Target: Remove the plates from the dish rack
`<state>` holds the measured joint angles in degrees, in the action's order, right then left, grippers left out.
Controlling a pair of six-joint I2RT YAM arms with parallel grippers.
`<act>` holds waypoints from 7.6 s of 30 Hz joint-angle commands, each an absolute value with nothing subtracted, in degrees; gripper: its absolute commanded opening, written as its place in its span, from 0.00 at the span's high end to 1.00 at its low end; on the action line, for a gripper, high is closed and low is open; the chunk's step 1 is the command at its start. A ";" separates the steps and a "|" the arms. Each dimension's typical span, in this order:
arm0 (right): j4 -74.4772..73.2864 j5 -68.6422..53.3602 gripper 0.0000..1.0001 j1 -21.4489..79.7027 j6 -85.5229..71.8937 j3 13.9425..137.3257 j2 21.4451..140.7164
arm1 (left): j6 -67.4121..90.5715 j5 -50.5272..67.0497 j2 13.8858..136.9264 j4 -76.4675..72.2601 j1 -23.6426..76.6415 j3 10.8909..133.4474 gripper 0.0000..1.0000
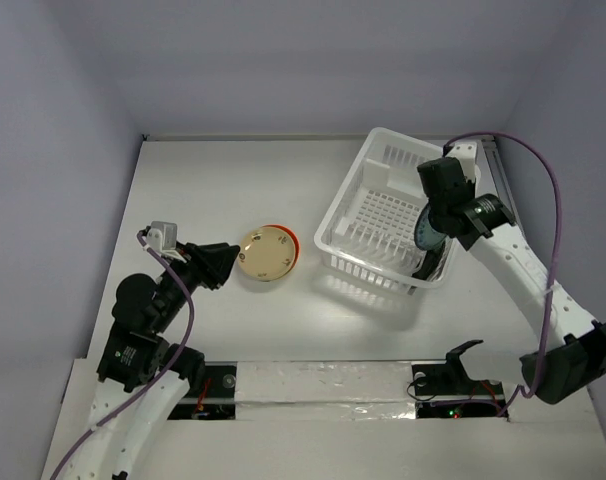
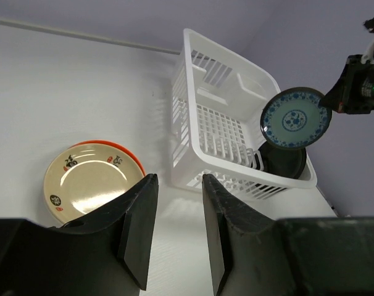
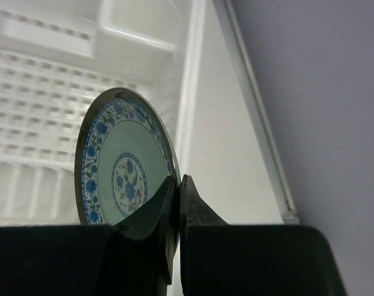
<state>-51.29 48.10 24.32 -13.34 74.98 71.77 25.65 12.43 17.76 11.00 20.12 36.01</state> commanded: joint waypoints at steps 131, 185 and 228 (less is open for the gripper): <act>-42.98 31.90 0.79 2.02 -12.22 80.33 93.43 | 24.35 18.63 13.36 7.30 20.30 35.68 0.65; -7.65 -3.15 1.00 47.02 -28.04 83.14 95.00 | 25.75 8.61 14.68 9.58 15.04 36.30 0.27; -1.49 34.79 0.25 54.32 -20.74 48.96 30.09 | 23.03 10.91 19.07 8.97 10.28 48.33 0.17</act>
